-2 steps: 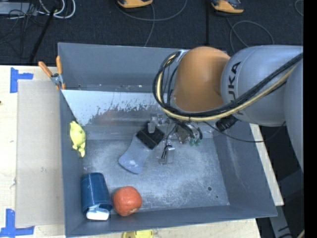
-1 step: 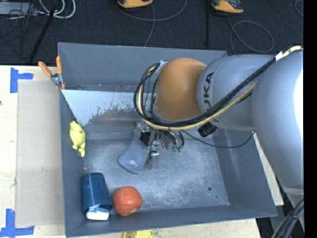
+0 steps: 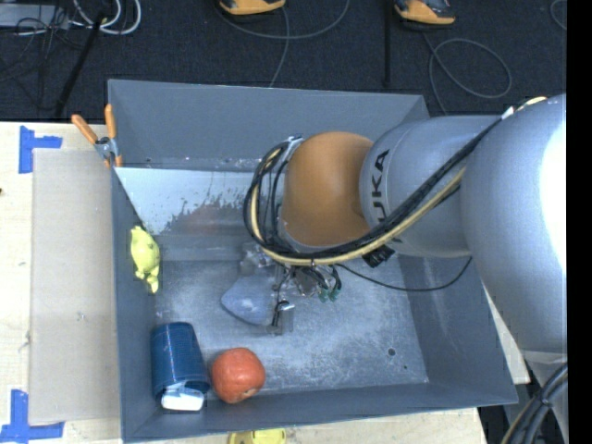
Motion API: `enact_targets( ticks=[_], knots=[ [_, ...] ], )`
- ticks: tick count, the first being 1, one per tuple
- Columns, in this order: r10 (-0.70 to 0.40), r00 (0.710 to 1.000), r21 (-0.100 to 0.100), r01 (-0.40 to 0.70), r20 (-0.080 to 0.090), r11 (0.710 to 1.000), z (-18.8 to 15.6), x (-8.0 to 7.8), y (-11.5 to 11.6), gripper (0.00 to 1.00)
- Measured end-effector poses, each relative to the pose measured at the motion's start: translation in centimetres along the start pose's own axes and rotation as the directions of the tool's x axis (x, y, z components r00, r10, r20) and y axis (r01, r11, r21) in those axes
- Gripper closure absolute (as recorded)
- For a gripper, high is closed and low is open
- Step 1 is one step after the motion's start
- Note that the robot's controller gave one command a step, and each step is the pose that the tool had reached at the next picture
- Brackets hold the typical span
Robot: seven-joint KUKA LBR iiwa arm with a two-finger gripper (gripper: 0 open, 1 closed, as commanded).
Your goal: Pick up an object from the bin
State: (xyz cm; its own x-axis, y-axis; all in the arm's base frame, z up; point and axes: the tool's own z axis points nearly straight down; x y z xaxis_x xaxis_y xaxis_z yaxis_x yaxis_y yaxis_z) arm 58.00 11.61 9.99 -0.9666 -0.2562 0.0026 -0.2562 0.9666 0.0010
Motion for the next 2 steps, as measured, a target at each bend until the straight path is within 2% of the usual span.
enact_targets(
  ticks=[1,2],
  knots=[
    [0.031,0.999,0.001,-0.031,0.012,1.0,2.05,0.47,0.56,1.0],
    [0.031,0.999,0.001,-0.031,0.012,1.0,2.06,0.47,0.57,1.0]
  ],
)
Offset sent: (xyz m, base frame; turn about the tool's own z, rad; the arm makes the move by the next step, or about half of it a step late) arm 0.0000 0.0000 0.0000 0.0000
